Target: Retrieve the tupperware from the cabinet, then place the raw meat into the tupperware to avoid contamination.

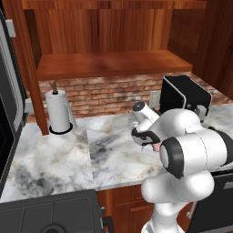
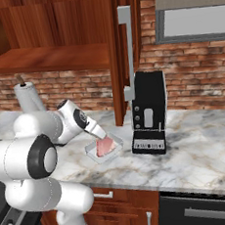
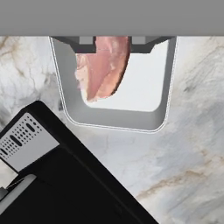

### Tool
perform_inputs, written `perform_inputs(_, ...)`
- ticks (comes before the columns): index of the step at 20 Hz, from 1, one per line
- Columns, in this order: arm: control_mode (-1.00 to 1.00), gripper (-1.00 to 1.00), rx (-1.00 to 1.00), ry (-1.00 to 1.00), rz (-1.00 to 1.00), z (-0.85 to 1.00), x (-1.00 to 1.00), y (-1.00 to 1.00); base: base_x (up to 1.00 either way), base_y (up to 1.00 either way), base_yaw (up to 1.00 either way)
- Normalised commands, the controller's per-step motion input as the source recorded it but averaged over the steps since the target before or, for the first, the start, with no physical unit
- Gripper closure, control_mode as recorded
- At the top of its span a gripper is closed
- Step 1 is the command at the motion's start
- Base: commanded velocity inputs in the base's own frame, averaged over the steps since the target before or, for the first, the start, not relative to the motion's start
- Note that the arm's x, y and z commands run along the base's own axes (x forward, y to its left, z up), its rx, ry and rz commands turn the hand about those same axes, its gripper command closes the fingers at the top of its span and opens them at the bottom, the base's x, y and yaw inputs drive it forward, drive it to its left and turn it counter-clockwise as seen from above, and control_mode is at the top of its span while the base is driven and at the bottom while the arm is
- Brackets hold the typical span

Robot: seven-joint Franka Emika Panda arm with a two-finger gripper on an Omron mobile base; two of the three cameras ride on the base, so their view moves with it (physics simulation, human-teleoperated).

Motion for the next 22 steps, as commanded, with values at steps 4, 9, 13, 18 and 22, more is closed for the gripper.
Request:
perform_inputs(4,-1.00,-1.00,0.00,-0.02,-0.02,0.00,0.01,-0.02,0.00,0.00,0.00)
perform_inputs(9,-1.00,-1.00,0.00,-0.02,-0.02,0.00,0.02,-0.02,0.00,0.00,0.00)
perform_inputs(13,-1.00,-1.00,0.00,-0.01,-0.02,0.00,0.01,-0.04,0.00,0.00,0.00)
perform_inputs(18,-1.00,-1.00,0.00,0.00,-0.01,0.02,0.00,-0.06,0.00,0.00,0.00)
perform_inputs(22,-1.00,-1.00,0.00,0.00,0.00,0.17,-0.03,0.00,0.00,0.00,0.00)
